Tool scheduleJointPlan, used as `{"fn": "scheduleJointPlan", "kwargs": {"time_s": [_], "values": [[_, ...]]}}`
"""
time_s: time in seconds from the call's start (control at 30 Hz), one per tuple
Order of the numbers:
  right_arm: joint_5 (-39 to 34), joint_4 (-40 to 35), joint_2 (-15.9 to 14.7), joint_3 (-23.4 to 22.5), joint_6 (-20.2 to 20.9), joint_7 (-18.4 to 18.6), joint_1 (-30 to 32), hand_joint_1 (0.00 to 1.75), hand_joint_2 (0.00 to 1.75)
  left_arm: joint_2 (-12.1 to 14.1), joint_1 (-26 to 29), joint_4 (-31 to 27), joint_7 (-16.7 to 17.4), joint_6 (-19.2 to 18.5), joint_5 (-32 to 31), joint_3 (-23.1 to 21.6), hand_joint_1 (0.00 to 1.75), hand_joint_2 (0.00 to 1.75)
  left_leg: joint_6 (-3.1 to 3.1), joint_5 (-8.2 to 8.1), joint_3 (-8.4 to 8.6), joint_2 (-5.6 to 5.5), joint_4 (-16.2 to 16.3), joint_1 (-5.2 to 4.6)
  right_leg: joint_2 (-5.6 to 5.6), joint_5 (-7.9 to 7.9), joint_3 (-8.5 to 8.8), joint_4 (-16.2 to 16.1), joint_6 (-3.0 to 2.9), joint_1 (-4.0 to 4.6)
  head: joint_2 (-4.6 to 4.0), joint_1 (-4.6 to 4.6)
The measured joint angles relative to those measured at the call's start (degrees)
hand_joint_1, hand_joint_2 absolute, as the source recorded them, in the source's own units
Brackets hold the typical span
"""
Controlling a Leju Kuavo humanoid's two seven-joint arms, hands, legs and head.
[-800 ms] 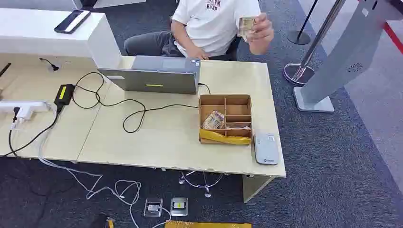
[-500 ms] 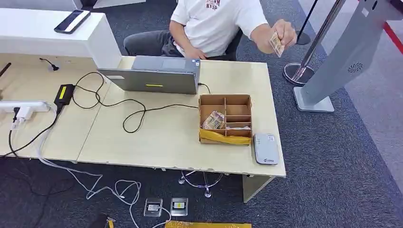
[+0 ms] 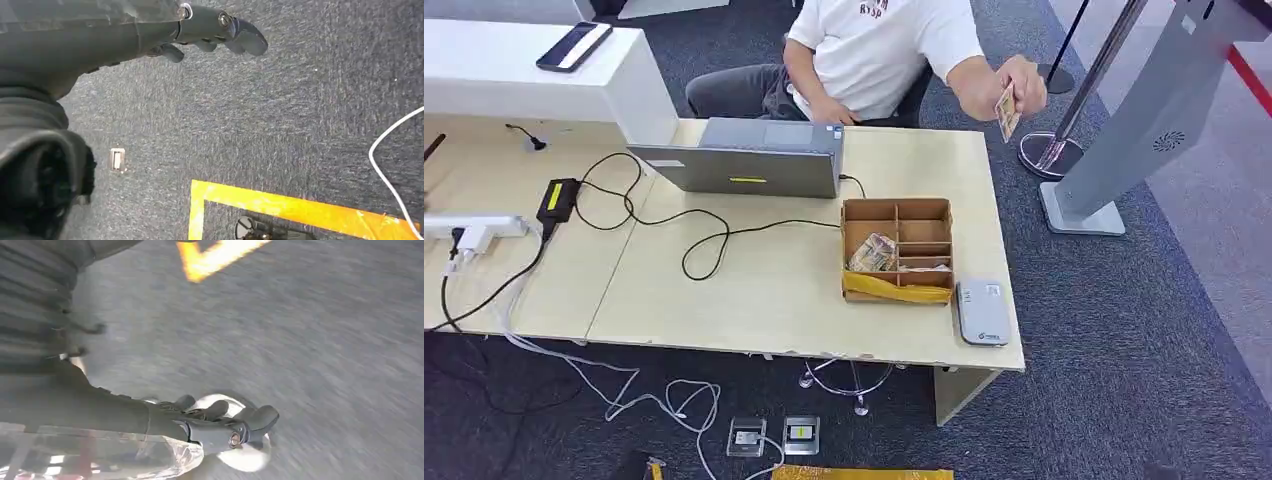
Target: Pass the card to the sensor for recognition and then transmit it.
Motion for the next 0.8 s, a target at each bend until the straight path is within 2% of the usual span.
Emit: {"fn": "scheduleJointPlan", "kwargs": {"time_s": [0.13,0.23,0.3,0.43,0.5,0.6,0.73,0.8], "values": [[-0.4,-1.6,-6.4,0.2,1.8,-0.1,-8.5,0.0,1.75,0.2,-0.2,0.0,-0.5,-0.1,-0.2,-0.1,0.0,0.0,0.17,0.11,0.01,-0.07,0.0,-0.05,-0.09,0.04,0.04,0.0,0.08,-0.04,0.0,0.04],[-1.1,-2.2,-8.2,0.2,1.3,-0.8,-10.0,0.0,1.75,0.2,-0.1,0.0,-0.6,-0.1,-0.2,-0.1,0.0,0.0,0.19,0.12,-0.08,-0.51,0.0,-0.02,-0.49,0.01,0.13,0.0,0.09,-0.01,0.0,0.11],[-1.8,-2.5,-8.7,0.4,0.5,-2.8,-10.5,0.0,1.75,0.2,-0.1,0.0,-0.7,-0.1,-0.2,-0.1,0.0,0.0,0.2,0.13,-0.23,-0.56,0.0,-0.09,-0.55,0.02,0.07,0.0,0.09,-0.07,0.0,0.02],[-3.5,-3.8,-12.1,1.7,0.3,-4.7,-18.2,0.0,1.75,0.5,-0.2,0.0,-1.1,-0.1,-0.2,-0.2,0.0,0.0,0.22,0.17,-0.29,-0.42,0.0,-0.22,-0.42,0.05,-0.15,0.1,0.13,-0.22,0.0,0.0],[-5.3,-4.8,-14.3,3.8,0.3,-4.7,-23.4,0.0,1.75,0.5,-0.2,0.0,-1.2,-0.1,-0.2,-0.2,0.0,0.0,0.25,0.23,-0.28,-0.43,0.0,-0.2,-0.43,0.05,-0.1,0.1,0.13,-0.19,0.0,0.04],[-10.6,-6.1,-15.7,8.3,-0.4,-5.8,-30.5,0.0,1.75,0.5,-0.2,0.0,-1.3,0.0,-0.2,-0.3,0.0,0.0,0.3,0.3,-0.32,-0.56,0.0,-0.25,-0.54,0.08,-0.1,0.1,0.17,-0.24,0.0,0.04],[-15.7,-8.5,-16.3,16.8,-1.9,-8.5,-40.9,0.0,1.75,0.8,-0.2,0.0,-1.6,0.2,-0.2,-0.4,0.0,0.0,0.3,0.38,-0.44,-0.64,0.0,-0.26,-0.6,0.1,-0.16,0.1,0.18,-0.24,0.0,0.0],[-18.2,-9.6,-16.1,22.4,-2.8,-8.4,-46.0,0.0,1.75,0.8,-0.3,0.0,-1.9,0.2,-0.2,-0.4,0.0,0.0,0.29,0.39,-0.42,-0.64,0.0,-0.22,-0.59,0.1,-0.18,0.1,0.18,-0.21,0.0,0.0]]}}
